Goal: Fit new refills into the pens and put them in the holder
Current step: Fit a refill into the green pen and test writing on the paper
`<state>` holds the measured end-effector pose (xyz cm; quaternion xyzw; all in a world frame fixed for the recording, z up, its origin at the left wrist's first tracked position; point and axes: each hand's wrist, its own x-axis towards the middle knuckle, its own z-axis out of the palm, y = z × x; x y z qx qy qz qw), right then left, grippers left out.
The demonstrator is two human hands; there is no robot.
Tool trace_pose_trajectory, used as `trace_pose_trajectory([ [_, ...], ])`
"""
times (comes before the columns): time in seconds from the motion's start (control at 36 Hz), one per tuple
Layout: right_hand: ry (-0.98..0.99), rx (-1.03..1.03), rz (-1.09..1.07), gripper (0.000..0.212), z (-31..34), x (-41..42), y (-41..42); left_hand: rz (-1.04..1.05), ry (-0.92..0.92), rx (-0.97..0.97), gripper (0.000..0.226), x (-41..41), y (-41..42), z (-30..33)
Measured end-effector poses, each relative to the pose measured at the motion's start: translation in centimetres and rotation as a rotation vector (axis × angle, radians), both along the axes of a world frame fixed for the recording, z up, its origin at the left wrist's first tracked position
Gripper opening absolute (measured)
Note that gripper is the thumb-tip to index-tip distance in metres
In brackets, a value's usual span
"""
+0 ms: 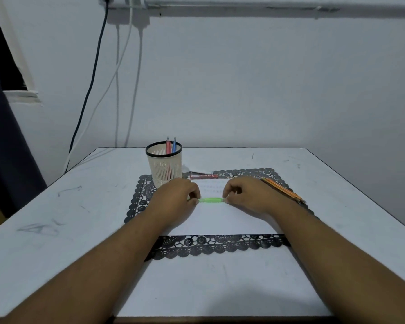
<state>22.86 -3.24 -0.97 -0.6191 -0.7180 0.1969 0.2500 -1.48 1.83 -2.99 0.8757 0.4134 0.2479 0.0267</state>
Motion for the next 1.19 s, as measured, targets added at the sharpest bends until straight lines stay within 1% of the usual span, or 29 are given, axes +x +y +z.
trace_pose_trajectory([
  [0.08,-0.013,-0.014,-0.002,0.007,0.1,0.3,0.1,0.000,-0.011,-0.071,0.005,-0.3,0.4,-0.1],
  [0.22,-0.014,0.001,0.001,0.005,-0.4,-0.6,0.6,-0.019,-0.062,-0.101,0.005,-0.1,0.2,0.0],
  [0.33,-0.027,0.019,0.014,0.005,-0.7,-1.0,0.7,-0.050,-0.033,-0.086,0.002,0.1,0.2,0.0],
  [0.56,-0.037,0.017,0.010,0.006,-0.8,-1.2,0.7,-0.046,-0.030,-0.089,0.003,0.0,0.3,-0.1],
  [0.78,-0.114,0.012,-0.007,0.005,-0.4,-0.5,0.7,-0.039,-0.031,-0.110,0.005,0.0,0.4,-0.2],
  [0.86,-0.088,0.013,-0.009,0.006,-0.4,-0.4,0.6,-0.034,-0.031,-0.111,0.006,0.0,0.5,-0.2],
  [0.97,0.006,0.014,0.002,0.004,-0.8,-0.5,0.8,-0.027,-0.024,-0.103,0.005,0.0,0.5,-0.2],
  [1.19,-0.067,0.001,0.001,0.005,-0.8,-1.1,0.8,-0.030,-0.027,-0.098,0.004,0.0,0.4,-0.2],
])
